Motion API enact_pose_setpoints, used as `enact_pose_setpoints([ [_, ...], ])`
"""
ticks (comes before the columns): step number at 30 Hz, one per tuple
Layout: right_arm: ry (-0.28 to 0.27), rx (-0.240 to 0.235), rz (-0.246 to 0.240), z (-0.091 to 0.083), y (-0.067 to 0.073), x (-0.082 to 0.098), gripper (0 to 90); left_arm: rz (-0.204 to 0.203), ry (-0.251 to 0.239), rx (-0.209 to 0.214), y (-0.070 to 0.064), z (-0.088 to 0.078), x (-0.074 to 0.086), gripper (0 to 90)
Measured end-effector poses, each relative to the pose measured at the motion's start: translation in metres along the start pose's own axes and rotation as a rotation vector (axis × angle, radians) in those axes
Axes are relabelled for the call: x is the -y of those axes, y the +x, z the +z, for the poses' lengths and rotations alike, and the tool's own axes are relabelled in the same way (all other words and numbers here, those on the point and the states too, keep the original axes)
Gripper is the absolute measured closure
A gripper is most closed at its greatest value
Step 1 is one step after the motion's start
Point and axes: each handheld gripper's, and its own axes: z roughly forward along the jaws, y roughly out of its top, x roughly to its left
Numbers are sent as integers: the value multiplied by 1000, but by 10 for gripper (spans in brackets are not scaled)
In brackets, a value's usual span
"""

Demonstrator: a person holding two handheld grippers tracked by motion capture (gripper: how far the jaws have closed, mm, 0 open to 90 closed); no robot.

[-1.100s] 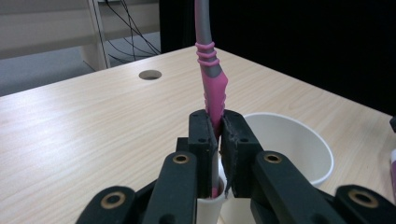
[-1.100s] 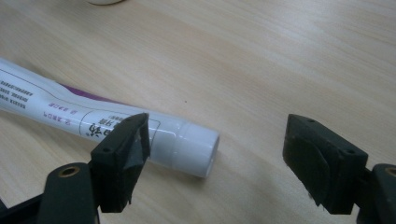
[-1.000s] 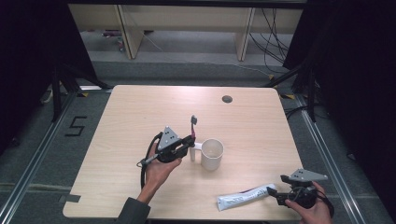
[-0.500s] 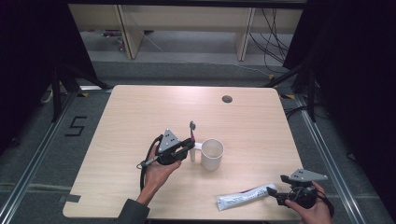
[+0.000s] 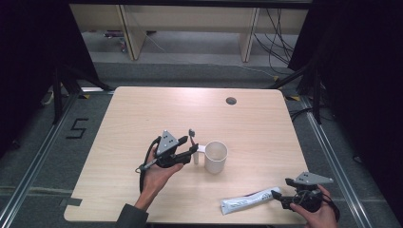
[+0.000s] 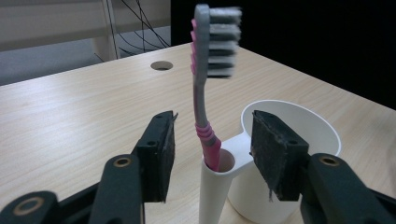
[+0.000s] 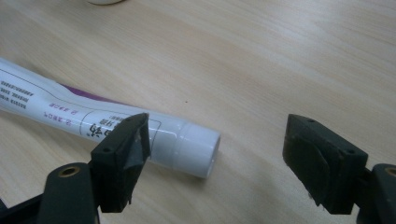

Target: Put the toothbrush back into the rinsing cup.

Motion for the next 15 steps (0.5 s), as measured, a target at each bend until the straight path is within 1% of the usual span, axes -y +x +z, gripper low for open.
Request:
enact_pose_setpoints([
  [5,0,-2,1,0,0,0,240,3,6,0,-1,-4,-1,426],
  [6,0,-2,1,0,0,0,241,9,16,-1,-1,-6,-1,420],
  [11,-1,-3,0,0,0,0,241,17,35,6,-3,-11,2,397],
  [13,0,3,-5,-1,0,0,241,28,52,4,-3,-16,5,388],
  [15,5,1,2,-1,0,0,241,29,54,6,-3,-17,6,382],
])
